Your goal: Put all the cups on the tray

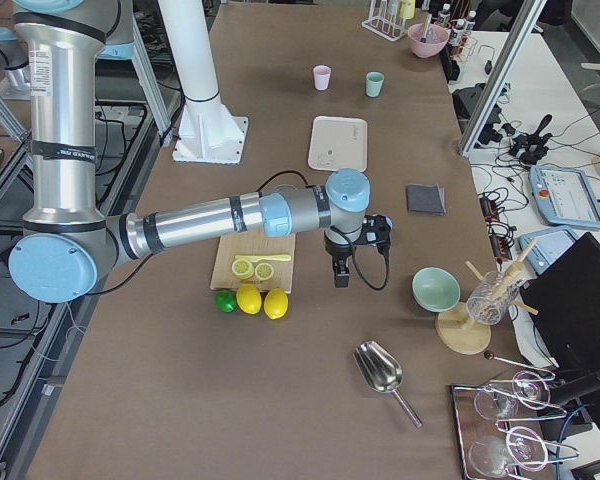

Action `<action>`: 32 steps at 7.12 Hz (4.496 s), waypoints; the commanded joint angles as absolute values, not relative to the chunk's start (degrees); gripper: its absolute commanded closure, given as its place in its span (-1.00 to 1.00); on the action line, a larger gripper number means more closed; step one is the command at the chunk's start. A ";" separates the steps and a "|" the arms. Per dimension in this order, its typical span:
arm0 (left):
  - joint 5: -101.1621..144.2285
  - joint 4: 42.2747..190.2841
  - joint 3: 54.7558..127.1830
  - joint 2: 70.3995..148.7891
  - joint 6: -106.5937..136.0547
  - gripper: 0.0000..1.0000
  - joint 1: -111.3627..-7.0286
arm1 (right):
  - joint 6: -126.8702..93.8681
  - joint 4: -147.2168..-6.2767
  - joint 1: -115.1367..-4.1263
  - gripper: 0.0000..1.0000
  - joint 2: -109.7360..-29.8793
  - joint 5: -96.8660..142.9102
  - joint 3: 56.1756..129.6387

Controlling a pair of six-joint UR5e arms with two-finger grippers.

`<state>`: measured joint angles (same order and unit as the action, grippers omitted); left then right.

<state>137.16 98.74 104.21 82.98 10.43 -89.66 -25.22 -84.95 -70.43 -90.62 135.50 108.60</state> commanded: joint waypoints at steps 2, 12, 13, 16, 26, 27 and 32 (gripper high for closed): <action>136.85 105.64 106.43 84.80 25.89 -0.94 -80.35 | -39.19 -76.03 -59.96 -0.98 -89.22 132.89 108.63; 130.02 106.00 110.74 87.36 41.28 -0.93 -64.98 | -46.74 -76.46 -46.32 1.00 -78.69 125.94 103.44; 129.03 106.08 110.83 87.97 44.96 -0.91 -61.65 | -53.20 -76.64 -44.75 1.00 -74.49 125.95 103.27; 122.81 107.14 110.13 92.88 54.47 -0.83 -51.36 | -62.12 -76.82 -40.18 1.00 -66.47 124.90 102.05; 118.21 92.60 109.34 108.66 60.70 1.00 -43.42 | -69.08 -76.73 -35.15 -1.00 -58.98 118.12 96.41; 118.21 91.24 108.12 112.98 63.60 1.00 -42.90 | -69.00 -78.29 -37.85 -1.00 -59.06 119.78 98.42; 117.78 91.93 98.80 124.79 74.77 1.00 -37.55 | -53.05 -84.62 -54.72 -1.00 -65.55 129.81 100.47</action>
<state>117.93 91.77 100.25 122.90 72.23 -39.03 -59.58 -83.42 -51.07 -63.43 129.42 101.50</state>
